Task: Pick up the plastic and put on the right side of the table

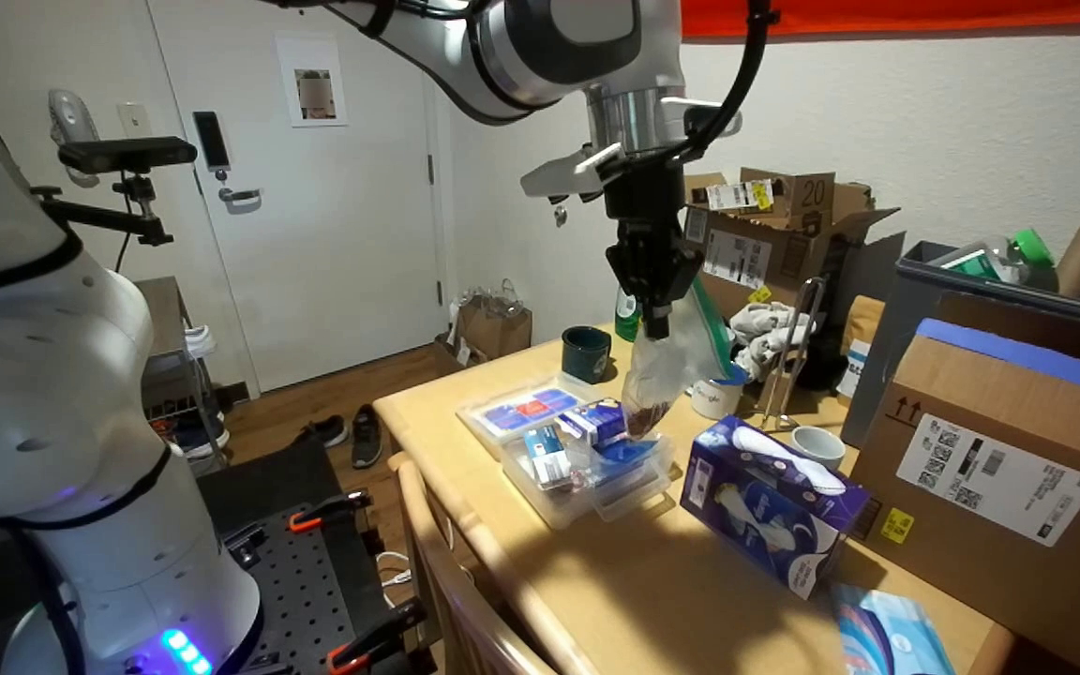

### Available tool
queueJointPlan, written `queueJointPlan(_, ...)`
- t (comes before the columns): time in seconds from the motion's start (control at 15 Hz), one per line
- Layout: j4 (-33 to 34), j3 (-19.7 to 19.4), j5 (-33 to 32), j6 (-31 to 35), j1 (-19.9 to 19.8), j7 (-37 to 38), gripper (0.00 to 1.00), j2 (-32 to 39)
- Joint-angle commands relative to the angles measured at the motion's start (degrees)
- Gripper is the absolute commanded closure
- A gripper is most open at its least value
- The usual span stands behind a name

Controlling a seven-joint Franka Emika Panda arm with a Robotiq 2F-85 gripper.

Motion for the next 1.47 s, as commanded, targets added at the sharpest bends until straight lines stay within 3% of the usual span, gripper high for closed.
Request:
queueJointPlan(0.0,-0.46,-0.35,-0.71,-2.05,-1.71,-1.41,1.00,-1.17)
queueJointPlan(0.73,-0.64,-2.17,-4.21,3.87,-4.37,1.53,1.00,8.46)
queueJointPlan(1.4,-6.31,-6.08,7.36,22.40,-6.42,-7.88,1.00,14.39)
